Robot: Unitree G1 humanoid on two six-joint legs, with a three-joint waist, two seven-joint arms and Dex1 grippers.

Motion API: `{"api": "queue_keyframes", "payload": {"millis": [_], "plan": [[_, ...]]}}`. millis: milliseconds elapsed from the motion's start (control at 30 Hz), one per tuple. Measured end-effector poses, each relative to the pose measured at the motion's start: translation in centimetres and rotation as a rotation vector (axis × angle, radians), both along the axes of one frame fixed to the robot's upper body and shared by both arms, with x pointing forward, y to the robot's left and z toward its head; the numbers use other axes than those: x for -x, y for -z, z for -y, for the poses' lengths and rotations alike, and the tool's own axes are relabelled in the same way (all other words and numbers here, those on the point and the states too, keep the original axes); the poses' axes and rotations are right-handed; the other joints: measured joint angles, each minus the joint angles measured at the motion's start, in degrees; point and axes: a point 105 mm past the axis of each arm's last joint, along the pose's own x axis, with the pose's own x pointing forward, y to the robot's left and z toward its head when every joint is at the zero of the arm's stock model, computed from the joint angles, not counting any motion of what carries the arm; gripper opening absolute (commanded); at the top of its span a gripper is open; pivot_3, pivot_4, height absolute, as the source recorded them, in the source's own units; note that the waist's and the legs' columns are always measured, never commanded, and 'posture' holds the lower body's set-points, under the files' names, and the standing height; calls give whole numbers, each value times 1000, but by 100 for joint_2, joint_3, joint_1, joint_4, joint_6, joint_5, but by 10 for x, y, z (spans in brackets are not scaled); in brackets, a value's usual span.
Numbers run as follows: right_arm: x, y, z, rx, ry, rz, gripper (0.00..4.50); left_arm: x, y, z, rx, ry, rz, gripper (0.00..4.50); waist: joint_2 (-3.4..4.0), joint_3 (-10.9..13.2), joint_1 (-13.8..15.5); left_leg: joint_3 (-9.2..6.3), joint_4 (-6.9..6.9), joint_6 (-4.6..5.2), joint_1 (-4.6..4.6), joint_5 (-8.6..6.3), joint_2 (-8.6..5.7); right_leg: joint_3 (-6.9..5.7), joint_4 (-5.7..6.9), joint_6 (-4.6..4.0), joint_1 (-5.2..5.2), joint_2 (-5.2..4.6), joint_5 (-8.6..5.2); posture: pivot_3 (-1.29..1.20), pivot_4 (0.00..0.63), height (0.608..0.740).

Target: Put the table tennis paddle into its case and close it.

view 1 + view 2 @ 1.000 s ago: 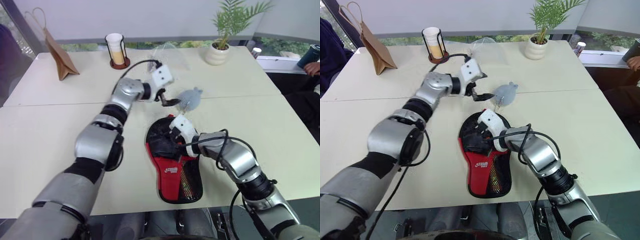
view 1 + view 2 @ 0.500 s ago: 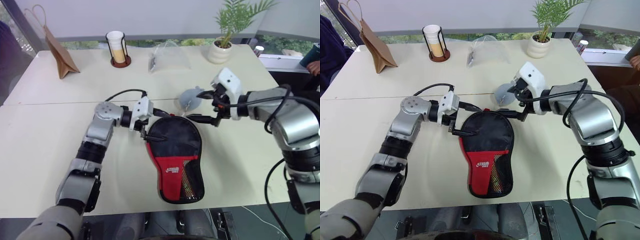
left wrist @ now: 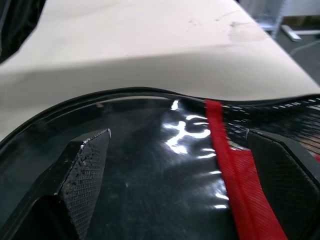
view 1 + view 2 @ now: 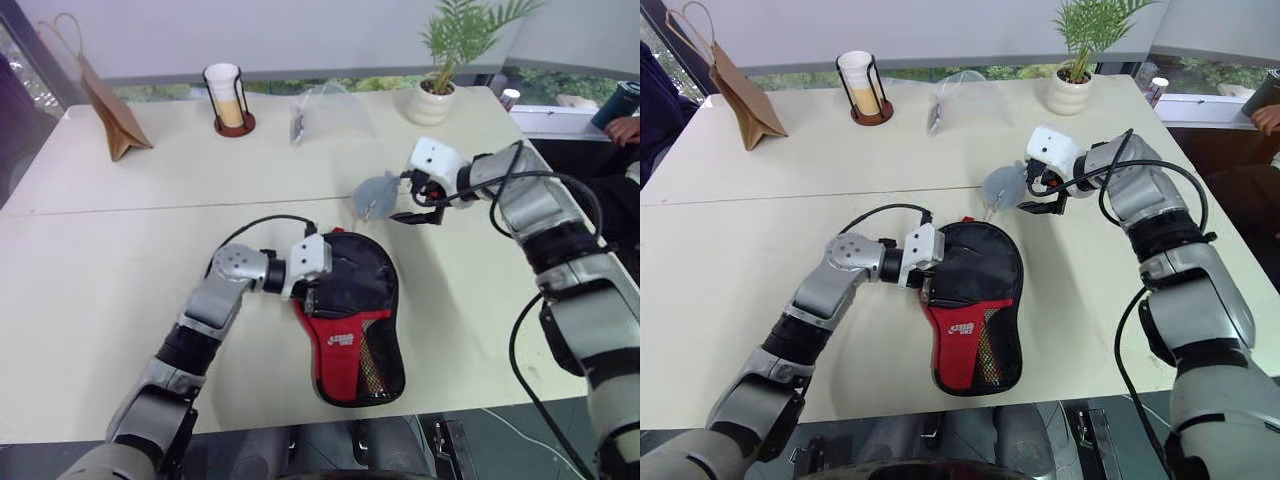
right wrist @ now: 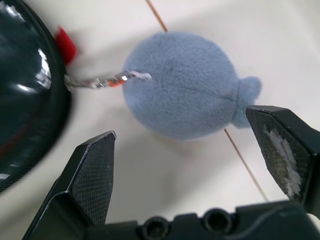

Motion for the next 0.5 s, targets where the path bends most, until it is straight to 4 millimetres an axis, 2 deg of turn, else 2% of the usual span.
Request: {"api": "queue_keyframes", "payload": {"millis": [100, 267, 333, 500], "plan": [[-5, 5, 0, 55, -31, 15, 4500, -2, 12, -1, -11, -33, -38, 4476, 1, 1, -2, 0, -2, -3, 0, 2, -1, 2, 0, 0, -1, 0, 0, 0, 150, 734], [-11, 10, -4, 160, -87, 62, 4500, -4, 17, -2, -10, -58, -40, 4476, 5, 2, -18, 1, -6, -14, 0, 8, -1, 8, 5, -1, -9, 0, 1, 0, 150, 734], [-13, 8, -8, 189, -113, 90, 4500, -3, 18, -1, -13, -55, -39, 4476, 9, 3, -19, 1, -8, -42, 0, 24, -1, 9, 6, -1, -10, 1, 1, 0, 150, 734], [-17, 0, -19, 250, -170, 161, 4500, -3, 18, 0, -13, -56, -37, 4476, 13, 4, -18, 0, -11, -43, 1, 25, -2, 10, 7, -2, -11, 2, 1, 0, 150, 734]]}}
